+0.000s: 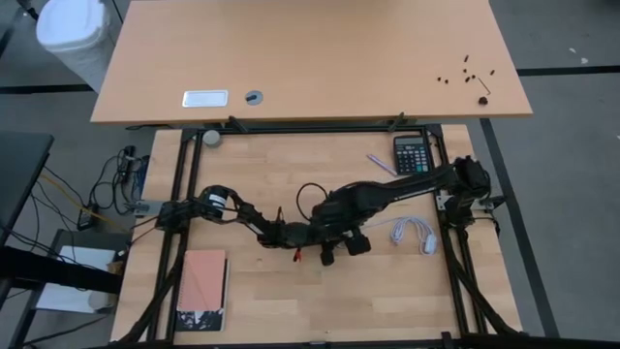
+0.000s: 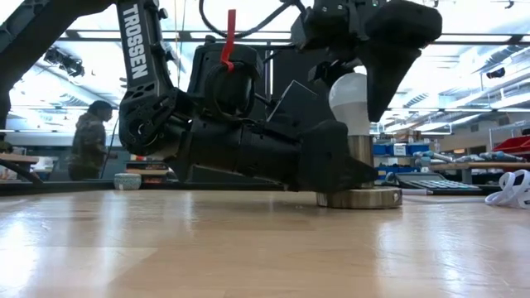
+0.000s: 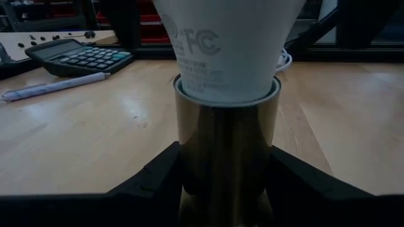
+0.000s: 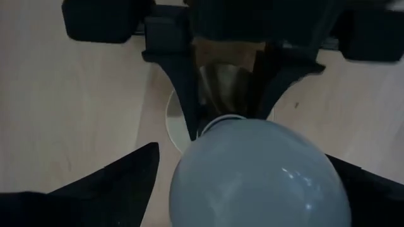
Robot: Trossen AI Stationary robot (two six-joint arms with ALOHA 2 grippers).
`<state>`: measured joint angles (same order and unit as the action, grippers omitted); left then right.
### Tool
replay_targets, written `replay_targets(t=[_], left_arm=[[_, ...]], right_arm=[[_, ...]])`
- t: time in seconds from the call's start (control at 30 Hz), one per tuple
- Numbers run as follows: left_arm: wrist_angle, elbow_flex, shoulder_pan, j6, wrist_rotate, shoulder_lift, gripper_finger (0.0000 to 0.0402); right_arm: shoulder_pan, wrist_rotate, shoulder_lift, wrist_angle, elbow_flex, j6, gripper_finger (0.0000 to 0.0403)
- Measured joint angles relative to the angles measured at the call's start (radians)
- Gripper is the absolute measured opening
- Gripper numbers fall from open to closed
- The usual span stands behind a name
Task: Screw lightbulb
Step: Insert the lightbulb on the lamp
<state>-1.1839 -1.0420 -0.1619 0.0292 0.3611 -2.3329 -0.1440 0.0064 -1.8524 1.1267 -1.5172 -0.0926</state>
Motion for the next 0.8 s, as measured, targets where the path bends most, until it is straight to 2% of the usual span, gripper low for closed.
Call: replay_targets(t=[0.13, 0.43, 0.8], left_arm=[[0.000, 0.000, 0.000, 0.003, 0.000, 0.000, 0.0188], [0.001, -0.001, -0.002, 0.005, -0.007, 0.000, 0.0188], [-0.002, -0.001, -0.003, 0.004, -0.016, 0.000, 0.0188]], right_arm=[[-0.003, 0.003, -0.043, 0.053, -0.054, -0.077, 0.0358], [-0.021, 0.009, -0.061, 0.047, -0.055, -0.233, 0.0334], [-0.024, 0.012, -0.061, 0.019, -0.054, -0.305, 0.0285]])
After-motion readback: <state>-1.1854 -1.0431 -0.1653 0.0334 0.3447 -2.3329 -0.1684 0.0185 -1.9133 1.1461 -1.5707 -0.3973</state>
